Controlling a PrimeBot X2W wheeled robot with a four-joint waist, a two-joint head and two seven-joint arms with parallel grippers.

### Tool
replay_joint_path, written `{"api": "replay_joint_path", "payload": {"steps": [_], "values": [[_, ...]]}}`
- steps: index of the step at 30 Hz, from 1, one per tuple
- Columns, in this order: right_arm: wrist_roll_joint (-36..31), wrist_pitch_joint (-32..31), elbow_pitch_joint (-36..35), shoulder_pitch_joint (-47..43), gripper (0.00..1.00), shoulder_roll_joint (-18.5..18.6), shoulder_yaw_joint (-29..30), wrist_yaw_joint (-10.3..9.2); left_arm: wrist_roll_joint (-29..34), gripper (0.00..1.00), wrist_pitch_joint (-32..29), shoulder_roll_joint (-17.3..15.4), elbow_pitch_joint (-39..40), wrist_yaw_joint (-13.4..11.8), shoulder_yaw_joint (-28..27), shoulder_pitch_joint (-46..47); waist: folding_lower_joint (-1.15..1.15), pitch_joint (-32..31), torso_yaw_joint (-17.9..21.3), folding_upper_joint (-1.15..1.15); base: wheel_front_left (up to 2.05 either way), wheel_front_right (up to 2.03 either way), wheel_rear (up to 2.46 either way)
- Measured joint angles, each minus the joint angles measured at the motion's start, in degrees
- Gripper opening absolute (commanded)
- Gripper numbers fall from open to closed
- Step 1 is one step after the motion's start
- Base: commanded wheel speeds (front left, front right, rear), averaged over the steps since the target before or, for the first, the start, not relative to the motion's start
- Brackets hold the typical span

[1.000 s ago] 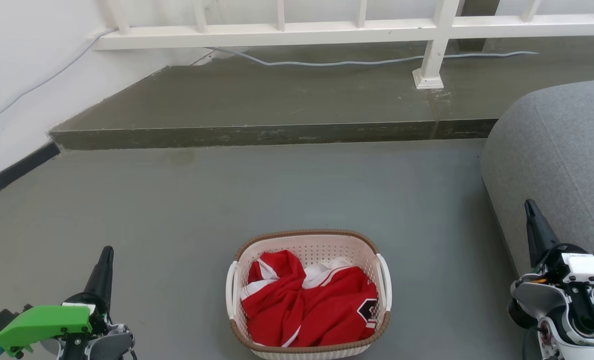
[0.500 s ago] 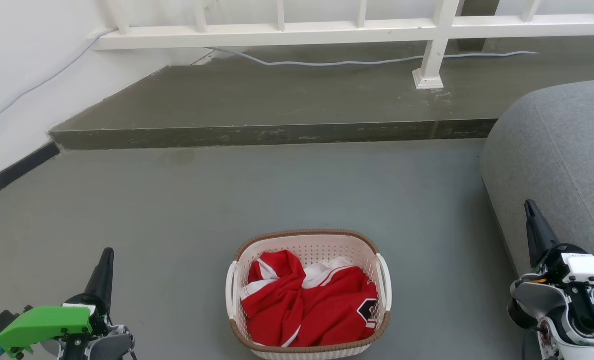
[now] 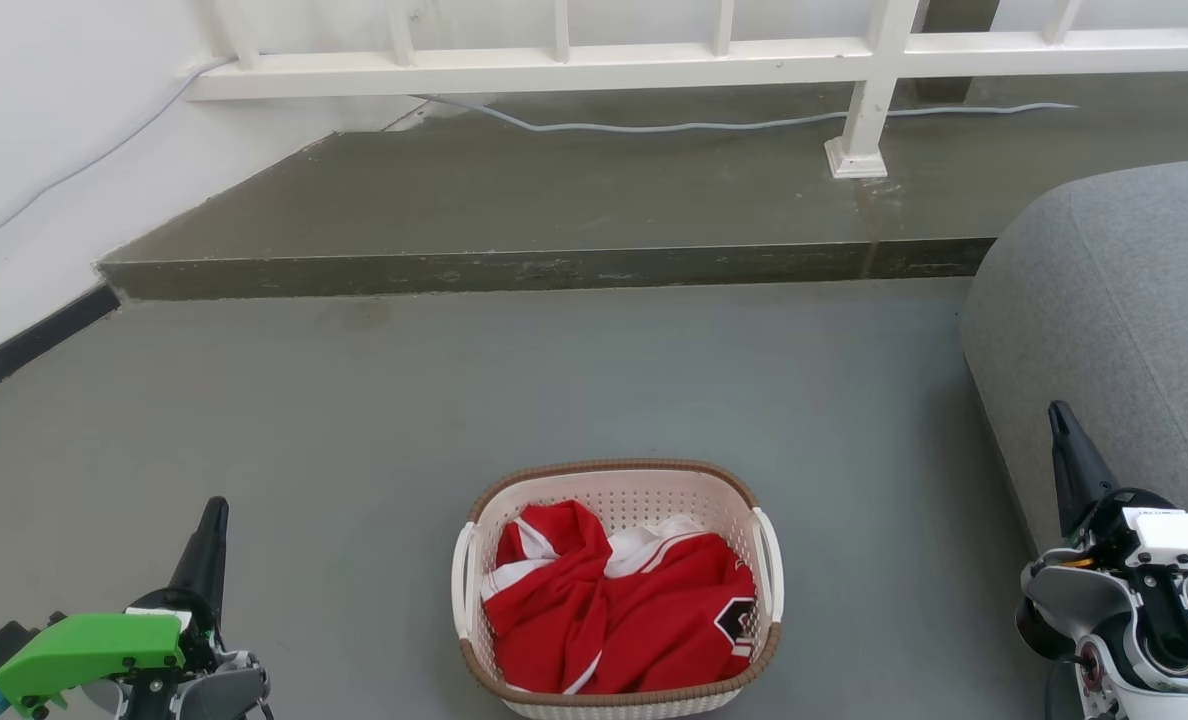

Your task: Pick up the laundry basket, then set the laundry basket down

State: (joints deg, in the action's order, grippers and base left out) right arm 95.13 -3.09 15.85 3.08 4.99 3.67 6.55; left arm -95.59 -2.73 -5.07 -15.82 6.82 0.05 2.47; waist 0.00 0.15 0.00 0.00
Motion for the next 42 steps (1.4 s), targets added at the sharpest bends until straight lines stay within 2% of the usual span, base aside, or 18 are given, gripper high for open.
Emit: {"api": "replay_joint_path", "payload": {"steps": [42], "values": [[-0.01, -0.23, 0.27, 0.03, 0.0, -0.2, 0.2, 0.0, 0.01, 0.0, -0.24, 0.14, -0.15, 0.07, -0.16, 0.2, 0.0, -0.01, 0.0, 0.0, 0.0, 0.0, 0.0]]}}
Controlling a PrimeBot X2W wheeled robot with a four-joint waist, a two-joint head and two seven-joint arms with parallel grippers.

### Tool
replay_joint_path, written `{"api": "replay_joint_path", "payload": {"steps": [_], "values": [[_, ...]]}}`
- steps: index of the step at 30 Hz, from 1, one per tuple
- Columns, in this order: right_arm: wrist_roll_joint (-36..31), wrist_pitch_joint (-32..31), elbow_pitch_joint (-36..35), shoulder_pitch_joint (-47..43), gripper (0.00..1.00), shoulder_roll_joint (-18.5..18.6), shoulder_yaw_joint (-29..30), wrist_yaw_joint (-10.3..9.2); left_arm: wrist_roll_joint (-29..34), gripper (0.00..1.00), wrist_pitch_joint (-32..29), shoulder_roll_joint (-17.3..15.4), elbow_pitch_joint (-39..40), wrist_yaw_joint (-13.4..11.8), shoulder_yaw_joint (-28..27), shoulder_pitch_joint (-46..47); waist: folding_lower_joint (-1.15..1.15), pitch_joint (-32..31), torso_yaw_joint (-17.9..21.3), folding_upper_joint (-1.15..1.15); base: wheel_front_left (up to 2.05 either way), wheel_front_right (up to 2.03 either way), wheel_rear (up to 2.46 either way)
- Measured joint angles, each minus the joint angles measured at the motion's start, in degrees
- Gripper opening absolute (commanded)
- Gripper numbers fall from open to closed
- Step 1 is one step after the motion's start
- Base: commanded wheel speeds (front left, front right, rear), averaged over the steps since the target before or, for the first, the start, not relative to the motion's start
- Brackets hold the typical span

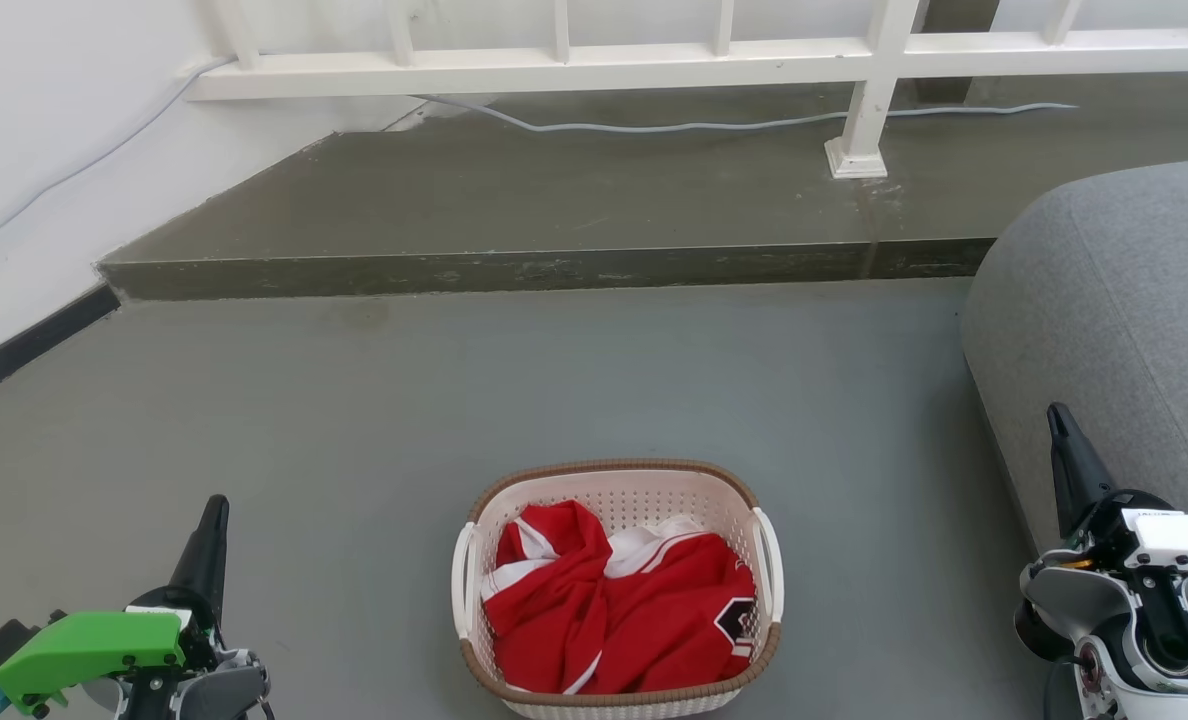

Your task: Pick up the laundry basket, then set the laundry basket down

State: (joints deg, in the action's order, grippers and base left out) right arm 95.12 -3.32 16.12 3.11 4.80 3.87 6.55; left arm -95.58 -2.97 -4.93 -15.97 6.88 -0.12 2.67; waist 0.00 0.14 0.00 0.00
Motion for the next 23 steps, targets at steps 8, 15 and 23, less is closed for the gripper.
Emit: {"api": "replay_joint_path", "payload": {"steps": [8, 15, 23], "values": [[0.0, -0.01, 0.01, 0.01, 0.0, -0.05, 0.07, 0.0, 0.0, 0.0, -0.01, 0.01, -0.02, 0.0, -0.03, 0.02, 0.0, 0.0, 0.0, 0.0, 0.0, 0.0, 0.0], [0.0, -0.01, 0.01, 0.01, 0.0, -0.13, 0.11, 0.0, 0.0, 0.0, -0.01, 0.02, -0.03, 0.0, -0.07, 0.03, 0.0, 0.0, 0.0, 0.0, 0.0, 0.0, 0.0], [0.0, -0.01, 0.01, 0.01, 0.0, -0.19, 0.16, 0.0, 0.0, 0.0, -0.01, 0.03, -0.03, 0.0, -0.11, 0.05, 0.0, 0.0, 0.0, 0.0, 0.0, 0.0, 0.0]]}}
